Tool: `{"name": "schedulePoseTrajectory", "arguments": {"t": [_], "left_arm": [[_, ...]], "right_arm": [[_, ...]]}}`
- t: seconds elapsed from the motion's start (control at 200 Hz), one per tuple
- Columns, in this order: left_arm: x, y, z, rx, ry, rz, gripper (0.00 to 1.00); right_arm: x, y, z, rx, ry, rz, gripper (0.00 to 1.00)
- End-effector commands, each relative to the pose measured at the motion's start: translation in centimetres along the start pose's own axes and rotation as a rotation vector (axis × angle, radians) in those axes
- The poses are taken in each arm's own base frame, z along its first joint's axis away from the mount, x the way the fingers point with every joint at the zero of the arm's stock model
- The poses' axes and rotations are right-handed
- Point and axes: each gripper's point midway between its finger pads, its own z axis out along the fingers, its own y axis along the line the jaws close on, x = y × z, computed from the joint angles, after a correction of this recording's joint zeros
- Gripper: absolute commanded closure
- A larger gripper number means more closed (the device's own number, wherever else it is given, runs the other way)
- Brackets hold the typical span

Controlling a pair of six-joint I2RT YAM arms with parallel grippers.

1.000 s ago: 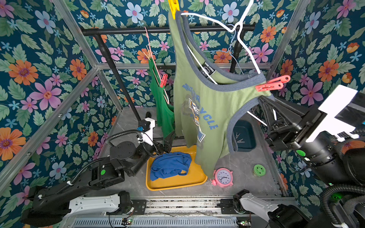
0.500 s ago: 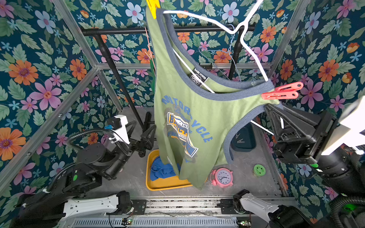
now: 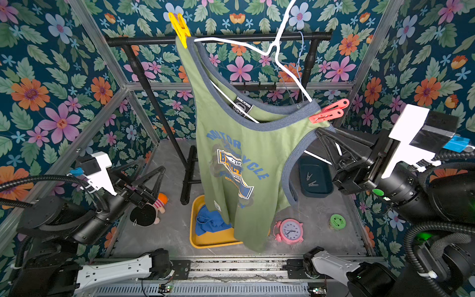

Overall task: Remove the clothespins securing tank tops to the hanger
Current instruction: Pick up the hanger from the clothesline.

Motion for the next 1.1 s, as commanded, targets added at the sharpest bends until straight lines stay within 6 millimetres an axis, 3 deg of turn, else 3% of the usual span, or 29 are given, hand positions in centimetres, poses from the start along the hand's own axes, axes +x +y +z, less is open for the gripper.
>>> {"name": "schedulePoseTrajectory", "arguments": {"t": [0.0, 0.23, 0.345, 0.545, 0.66, 0.785, 1.095], "left_arm": [[0.1, 0.1, 0.1, -0.004, -0.006, -0.004, 0.01], [0.4, -0.6, 0.7, 0.002, 0.017, 0.023, 0.01], [0.7, -0.5, 0.6, -0.001, 0.026, 0.032, 0.01], [-0.4, 0.1, -1.0, 0.043, -0.018, -0.014, 0.01], [-1.5, 1.1, -2.4, 0.046, -0.064, -0.060, 0.01], [-2.4, 0.9, -2.8, 0.072, -0.079, -0.069, 0.01], [-3.0, -3.4, -1.3, 0.207, -0.013, 0.008, 0.01]], "right_arm": [[-2.2, 0.8, 0.6, -0.064, -0.088, -0.026, 1.00], [-1.4, 0.7, 2.9, -0.130, -0.084, -0.010, 1.00], [-0.9, 0.9, 3.1, -0.149, -0.081, -0.013, 1.00], [0.3, 0.9, 3.3, -0.160, -0.054, -0.018, 1.00], [1.9, 0.9, 3.3, -0.158, -0.012, -0.007, 1.00], [4.2, 1.2, 3.1, -0.172, 0.067, 0.019, 1.00], [10.5, 0.6, 3.6, -0.160, 0.233, 0.095, 1.00]]}}
